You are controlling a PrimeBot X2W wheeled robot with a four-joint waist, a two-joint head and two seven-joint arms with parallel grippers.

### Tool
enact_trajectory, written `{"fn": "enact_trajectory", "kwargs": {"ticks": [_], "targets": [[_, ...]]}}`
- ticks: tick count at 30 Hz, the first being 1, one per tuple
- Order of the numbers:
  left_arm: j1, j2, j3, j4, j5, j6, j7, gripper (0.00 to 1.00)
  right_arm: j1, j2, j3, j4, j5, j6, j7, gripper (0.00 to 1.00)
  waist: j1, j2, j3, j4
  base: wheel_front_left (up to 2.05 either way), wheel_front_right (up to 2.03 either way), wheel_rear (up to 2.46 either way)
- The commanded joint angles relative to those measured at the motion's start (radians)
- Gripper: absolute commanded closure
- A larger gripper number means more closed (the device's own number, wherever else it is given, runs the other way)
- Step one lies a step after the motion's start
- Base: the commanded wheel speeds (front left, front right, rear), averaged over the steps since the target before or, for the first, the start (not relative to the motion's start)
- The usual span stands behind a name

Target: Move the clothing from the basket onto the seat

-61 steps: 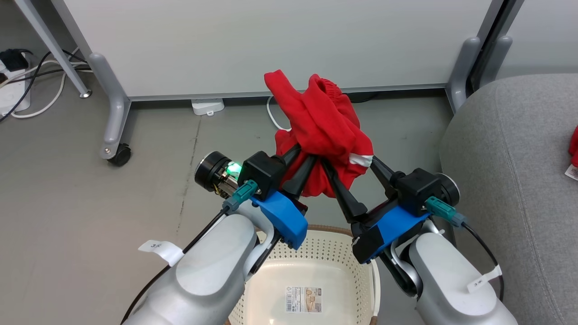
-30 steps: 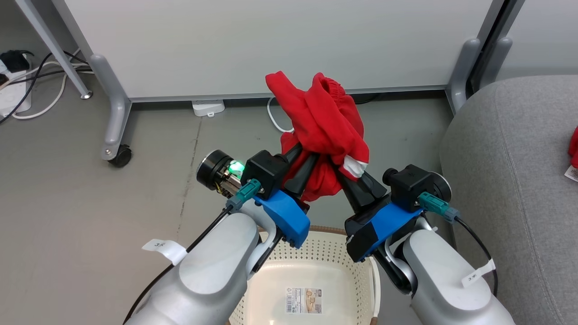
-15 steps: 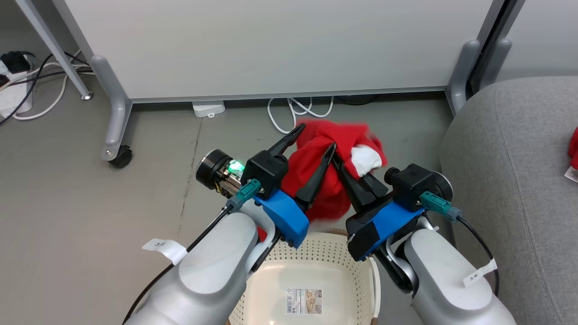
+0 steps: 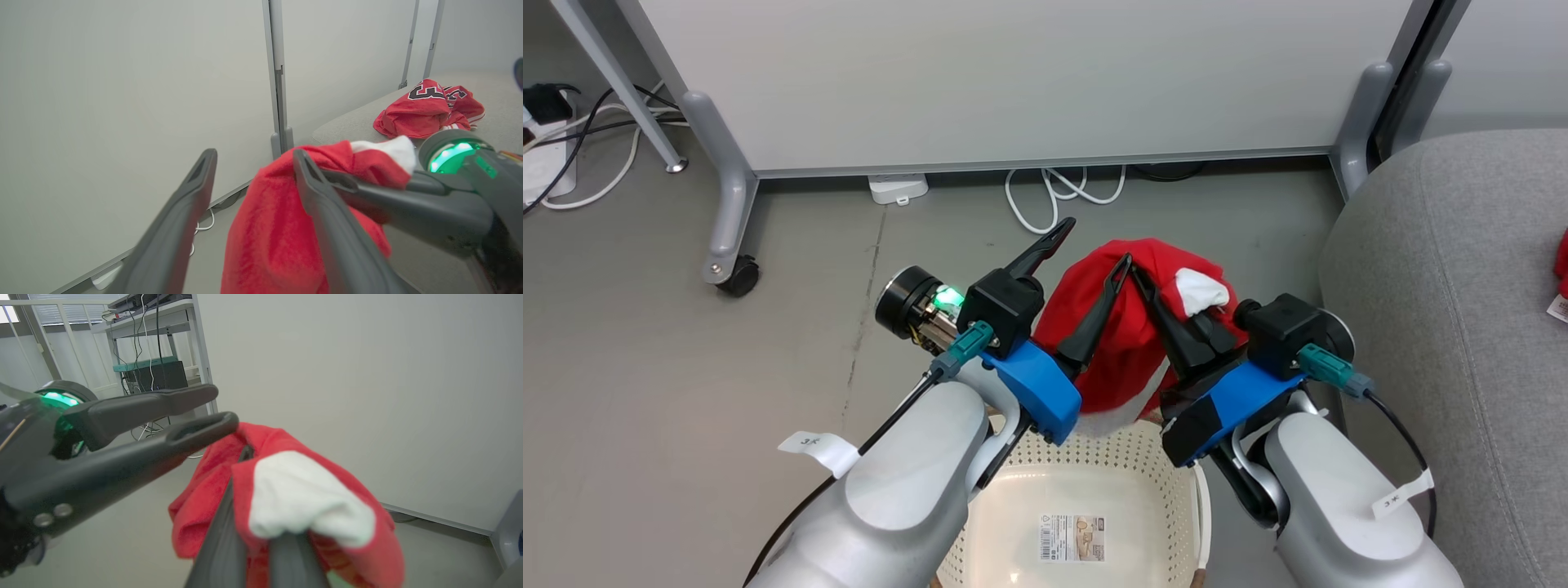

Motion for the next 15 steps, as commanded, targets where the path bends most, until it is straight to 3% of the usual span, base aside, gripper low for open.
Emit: {"fn": "enact_trajectory", "kwargs": {"ticks": [1,15], "targets": [[-0.008,-0.001,0.007,-0.004,0.006,-0.001,-0.003,0.0,0.009,-0.007,-0.009,-0.007,-0.006,0.001,0.0,1.0,-0.0001,0.0,0.003,0.0,0.0,0.0,0.0],[-0.018,0.008,0.022,-0.028,0.027,0.001,-0.003,0.0,0.017,-0.037,-0.129,-0.085,-0.041,0.001,0.0,1.0,-0.0001,0.0,0.073,-0.055,0.0,0.0,0.0]]}}
